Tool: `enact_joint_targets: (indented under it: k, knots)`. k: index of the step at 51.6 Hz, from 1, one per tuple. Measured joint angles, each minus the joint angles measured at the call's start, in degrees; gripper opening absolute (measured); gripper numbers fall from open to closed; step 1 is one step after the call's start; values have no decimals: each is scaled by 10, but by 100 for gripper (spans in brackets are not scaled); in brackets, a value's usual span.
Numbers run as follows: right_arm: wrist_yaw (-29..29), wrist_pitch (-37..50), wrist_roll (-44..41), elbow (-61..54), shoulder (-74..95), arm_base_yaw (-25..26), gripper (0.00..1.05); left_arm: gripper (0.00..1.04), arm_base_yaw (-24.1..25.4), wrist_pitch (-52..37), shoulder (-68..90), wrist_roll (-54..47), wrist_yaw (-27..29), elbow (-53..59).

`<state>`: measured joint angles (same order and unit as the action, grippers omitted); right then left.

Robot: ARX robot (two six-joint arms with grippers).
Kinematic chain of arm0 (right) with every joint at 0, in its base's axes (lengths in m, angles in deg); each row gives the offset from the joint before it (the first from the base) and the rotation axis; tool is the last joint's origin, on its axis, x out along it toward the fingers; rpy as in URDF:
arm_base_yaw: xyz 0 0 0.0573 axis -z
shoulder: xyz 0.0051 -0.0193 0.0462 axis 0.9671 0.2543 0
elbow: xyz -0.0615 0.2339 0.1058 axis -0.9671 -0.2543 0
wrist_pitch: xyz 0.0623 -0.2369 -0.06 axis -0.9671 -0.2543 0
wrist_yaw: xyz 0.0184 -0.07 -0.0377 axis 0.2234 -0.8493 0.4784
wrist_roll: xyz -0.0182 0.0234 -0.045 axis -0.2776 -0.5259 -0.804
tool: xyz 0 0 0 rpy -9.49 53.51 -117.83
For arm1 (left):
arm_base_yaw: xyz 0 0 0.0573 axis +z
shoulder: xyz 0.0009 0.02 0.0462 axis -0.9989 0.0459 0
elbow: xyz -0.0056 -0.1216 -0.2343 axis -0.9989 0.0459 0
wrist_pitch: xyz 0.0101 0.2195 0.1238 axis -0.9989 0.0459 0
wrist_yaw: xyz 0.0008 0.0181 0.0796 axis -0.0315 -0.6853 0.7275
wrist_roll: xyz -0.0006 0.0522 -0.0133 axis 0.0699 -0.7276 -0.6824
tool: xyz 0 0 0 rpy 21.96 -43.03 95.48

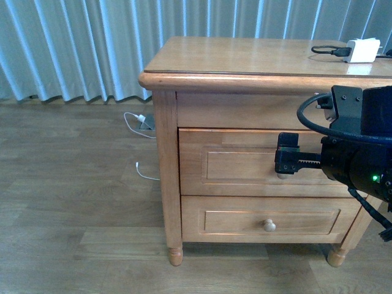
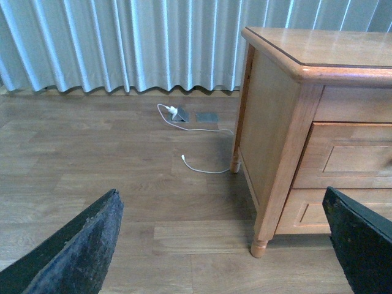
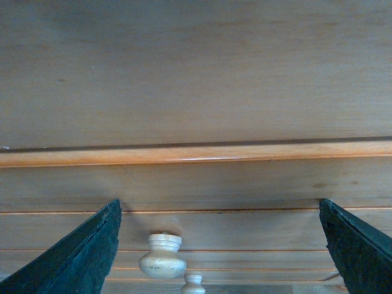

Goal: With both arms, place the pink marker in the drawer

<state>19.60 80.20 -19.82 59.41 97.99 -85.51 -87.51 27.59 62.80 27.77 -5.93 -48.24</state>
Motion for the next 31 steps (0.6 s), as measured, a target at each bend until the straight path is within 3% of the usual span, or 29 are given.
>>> enact_joint_targets:
  k: [16, 31]
  knots:
    - [39, -12, 13, -22, -31, 8, 96, 99, 0, 0, 0, 0, 0, 0]
    - [49, -94, 19, -110, -195, 12, 96, 99, 0, 0, 0, 0, 0, 0]
